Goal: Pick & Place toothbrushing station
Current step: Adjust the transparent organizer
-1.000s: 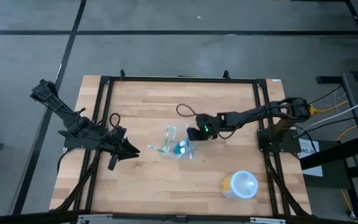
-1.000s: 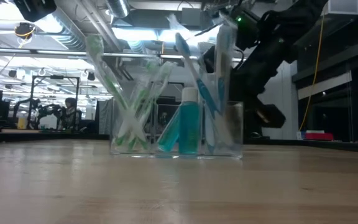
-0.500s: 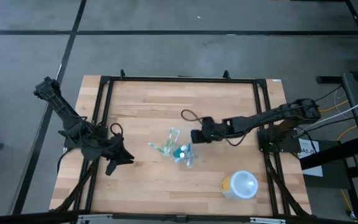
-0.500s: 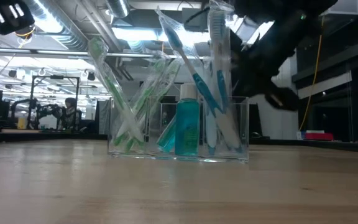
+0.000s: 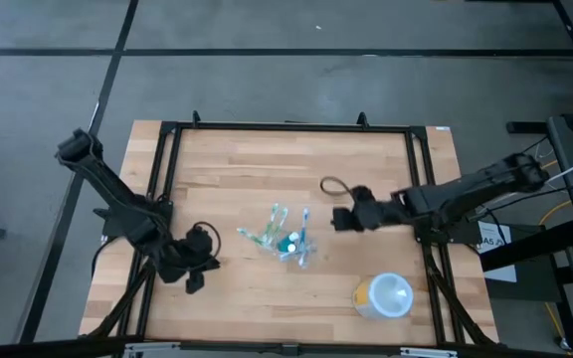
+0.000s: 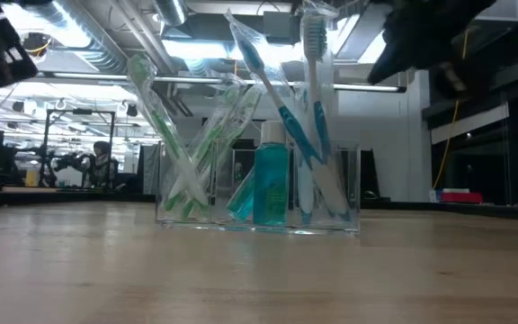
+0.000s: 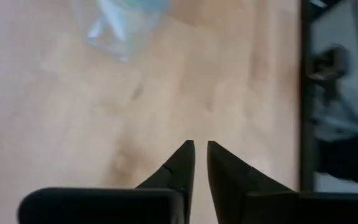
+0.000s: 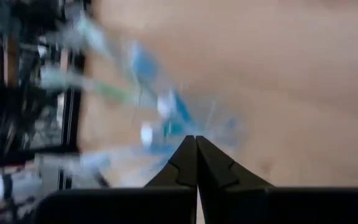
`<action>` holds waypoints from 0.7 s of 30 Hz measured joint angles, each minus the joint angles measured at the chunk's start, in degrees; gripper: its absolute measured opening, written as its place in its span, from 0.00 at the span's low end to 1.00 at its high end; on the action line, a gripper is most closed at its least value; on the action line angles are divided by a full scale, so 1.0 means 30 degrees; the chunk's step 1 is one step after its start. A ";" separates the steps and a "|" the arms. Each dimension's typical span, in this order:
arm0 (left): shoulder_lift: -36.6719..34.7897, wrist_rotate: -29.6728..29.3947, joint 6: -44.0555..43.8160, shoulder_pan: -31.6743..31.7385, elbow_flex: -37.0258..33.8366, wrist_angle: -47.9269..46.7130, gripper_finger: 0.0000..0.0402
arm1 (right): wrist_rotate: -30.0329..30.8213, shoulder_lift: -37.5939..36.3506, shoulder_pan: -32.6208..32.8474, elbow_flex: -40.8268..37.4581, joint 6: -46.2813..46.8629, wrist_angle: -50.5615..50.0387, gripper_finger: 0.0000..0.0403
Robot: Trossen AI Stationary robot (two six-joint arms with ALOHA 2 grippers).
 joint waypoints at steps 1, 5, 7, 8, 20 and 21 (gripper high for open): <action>0.0322 -0.0515 -0.0206 0.0061 0.0000 0.0002 0.08 | -0.0033 0.0006 0.0563 0.0000 0.0421 -0.0083 0.00; 0.1368 -0.1085 -0.0159 0.1077 0.0000 0.0131 0.02 | -0.0140 0.0602 0.1830 0.0017 0.2213 -0.1381 0.00; 0.1827 -0.0492 0.0586 0.1802 -0.0007 0.0879 0.01 | -0.0359 0.1069 0.1881 0.0002 0.2537 -0.1580 0.00; 0.2007 -0.0078 0.1110 0.2149 -0.0007 0.1341 0.01 | -0.0511 0.1329 0.1816 0.0007 0.2540 -0.1487 0.00; 0.3486 0.1948 0.2619 0.3752 -0.0022 0.3002 0.01 | -0.3704 0.4836 -0.0123 0.0007 0.0183 0.1760 0.00; 0.3479 0.1912 0.2523 0.3759 -0.0022 0.3052 0.00 | -0.4002 0.5180 -0.0257 0.0007 0.0014 0.2115 0.00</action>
